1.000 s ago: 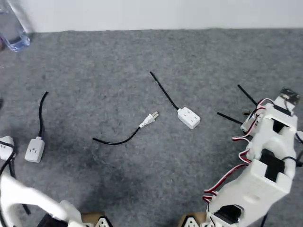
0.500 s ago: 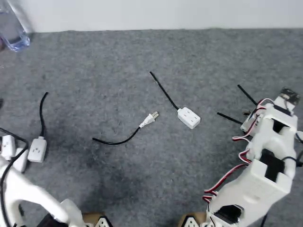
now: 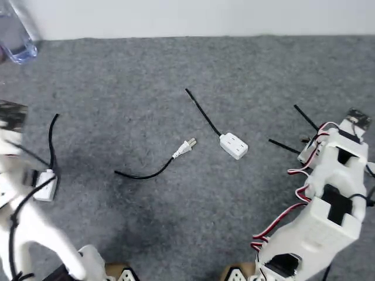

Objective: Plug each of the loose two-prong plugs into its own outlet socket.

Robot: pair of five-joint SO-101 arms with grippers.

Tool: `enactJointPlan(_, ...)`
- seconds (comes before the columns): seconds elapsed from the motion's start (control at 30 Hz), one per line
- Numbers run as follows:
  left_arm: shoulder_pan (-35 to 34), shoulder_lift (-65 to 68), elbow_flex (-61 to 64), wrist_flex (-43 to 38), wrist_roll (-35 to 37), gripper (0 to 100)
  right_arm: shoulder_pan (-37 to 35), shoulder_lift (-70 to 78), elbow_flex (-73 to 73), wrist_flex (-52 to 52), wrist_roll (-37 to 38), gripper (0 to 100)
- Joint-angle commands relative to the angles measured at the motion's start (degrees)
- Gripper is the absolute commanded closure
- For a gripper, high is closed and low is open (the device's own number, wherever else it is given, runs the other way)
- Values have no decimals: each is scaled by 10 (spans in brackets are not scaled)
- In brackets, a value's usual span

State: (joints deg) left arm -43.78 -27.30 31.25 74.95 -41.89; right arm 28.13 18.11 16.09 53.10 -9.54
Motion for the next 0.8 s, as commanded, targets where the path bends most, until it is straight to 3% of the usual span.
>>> enactJointPlan(0.0,80,-39,-26,159,18,752,-20,-2,-27,-5,5,537)
enactJointPlan(0.13,147,-124,-17,180,103,751,-22,-3,-26,-4,5,537)
enactJointPlan(0.37,276,-324,145,52,236,750,-42,-7,-28,15,25,537)
enactJointPlan(0.57,377,-507,286,-18,242,750,-42,-7,-26,15,42,537)
enactJointPlan(0.77,547,-599,332,-5,244,750,-42,-4,-26,15,41,537)
